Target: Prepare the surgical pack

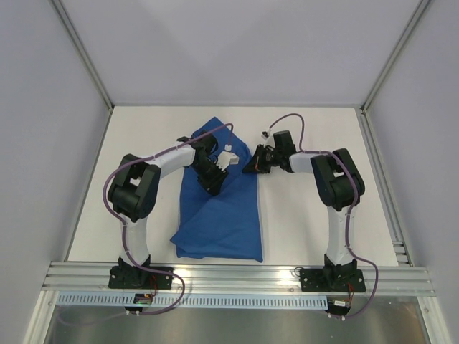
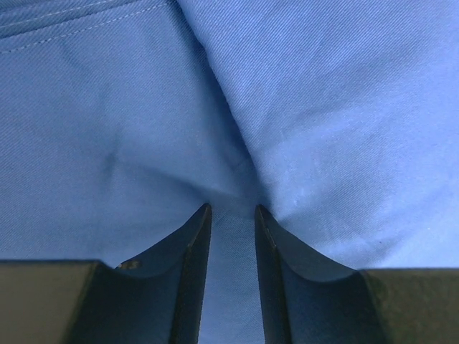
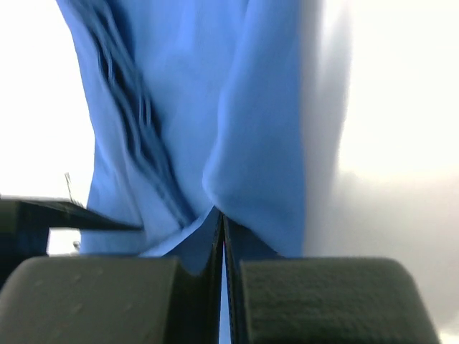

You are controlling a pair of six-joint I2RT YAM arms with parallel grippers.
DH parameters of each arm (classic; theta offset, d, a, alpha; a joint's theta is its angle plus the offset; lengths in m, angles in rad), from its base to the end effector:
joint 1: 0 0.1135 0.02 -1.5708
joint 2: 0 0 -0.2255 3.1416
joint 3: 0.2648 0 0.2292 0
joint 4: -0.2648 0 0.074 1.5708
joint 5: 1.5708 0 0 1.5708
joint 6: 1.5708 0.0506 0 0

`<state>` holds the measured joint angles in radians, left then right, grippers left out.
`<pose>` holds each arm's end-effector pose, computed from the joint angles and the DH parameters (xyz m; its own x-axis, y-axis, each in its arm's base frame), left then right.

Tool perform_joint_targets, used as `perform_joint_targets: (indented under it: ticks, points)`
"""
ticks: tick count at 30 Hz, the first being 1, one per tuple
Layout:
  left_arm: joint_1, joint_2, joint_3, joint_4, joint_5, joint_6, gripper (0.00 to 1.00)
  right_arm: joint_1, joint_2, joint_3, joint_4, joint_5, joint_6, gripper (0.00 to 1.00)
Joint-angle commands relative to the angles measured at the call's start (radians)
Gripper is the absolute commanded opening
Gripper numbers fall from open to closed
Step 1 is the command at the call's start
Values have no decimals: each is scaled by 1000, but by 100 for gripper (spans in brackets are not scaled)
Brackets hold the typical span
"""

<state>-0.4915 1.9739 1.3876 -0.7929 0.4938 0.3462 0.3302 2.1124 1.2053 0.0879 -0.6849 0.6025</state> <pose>0.2959 -0.1856 0.1321 -0.6461 0.6848 -0.3370 0.7595 0.5329 -0.3731 0.3652 0.1590 0.0867 -0.9433 0.1407 -0.3007 -0.1519 0.6225 0.7677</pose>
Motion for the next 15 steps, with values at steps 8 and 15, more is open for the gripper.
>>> perform_joint_targets:
  ticks: [8, 15]
  points:
    - [-2, -18, -42, -11, -43, 33, 38, -69, 138, 210, 39, 139, 146, 0]
    - [-2, -32, -36, -16, -43, 40, 39, -79, 193, 347, -63, 162, 137, 0]
